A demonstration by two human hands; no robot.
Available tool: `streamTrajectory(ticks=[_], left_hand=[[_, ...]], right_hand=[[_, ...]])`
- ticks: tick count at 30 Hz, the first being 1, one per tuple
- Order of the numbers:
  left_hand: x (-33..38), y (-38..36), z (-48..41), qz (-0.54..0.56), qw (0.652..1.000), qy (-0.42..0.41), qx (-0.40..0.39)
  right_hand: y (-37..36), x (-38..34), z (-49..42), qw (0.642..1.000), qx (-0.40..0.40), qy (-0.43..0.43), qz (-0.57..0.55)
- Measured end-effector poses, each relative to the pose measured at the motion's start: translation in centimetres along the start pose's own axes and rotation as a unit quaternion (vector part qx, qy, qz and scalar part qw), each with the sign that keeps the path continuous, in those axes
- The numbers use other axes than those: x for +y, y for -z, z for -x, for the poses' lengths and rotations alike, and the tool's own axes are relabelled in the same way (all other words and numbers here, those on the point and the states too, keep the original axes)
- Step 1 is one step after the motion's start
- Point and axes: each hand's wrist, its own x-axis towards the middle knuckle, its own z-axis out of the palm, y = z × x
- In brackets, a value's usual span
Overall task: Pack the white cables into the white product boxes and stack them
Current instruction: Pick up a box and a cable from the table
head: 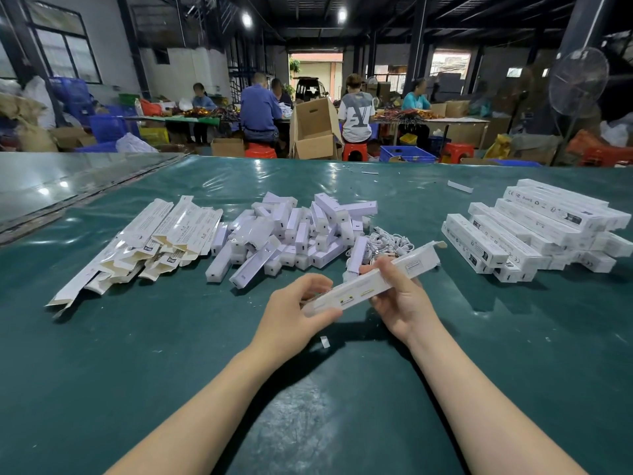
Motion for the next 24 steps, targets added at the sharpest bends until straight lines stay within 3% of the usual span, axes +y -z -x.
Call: streamTrajectory(ticks=[8, 20, 24], left_hand=[[0.2, 0.2, -0.6, 0.142, 0.985, 0.065, 0.076], [0.1, 0.2, -0.7, 0.251, 0.964, 0.078, 0.031], [-0.1, 0.4, -1.1, 0.338, 0.931, 0.122, 0.056]], right_hand=[[0.3, -0.4, -0.1, 0.994, 0.033, -0.042, -0.1], [0.6, -1.0, -0.1, 0.986, 0.068, -0.012, -0.15], [0.5, -1.1, 0.0, 0.989, 0.046, -0.032, -0.135]])
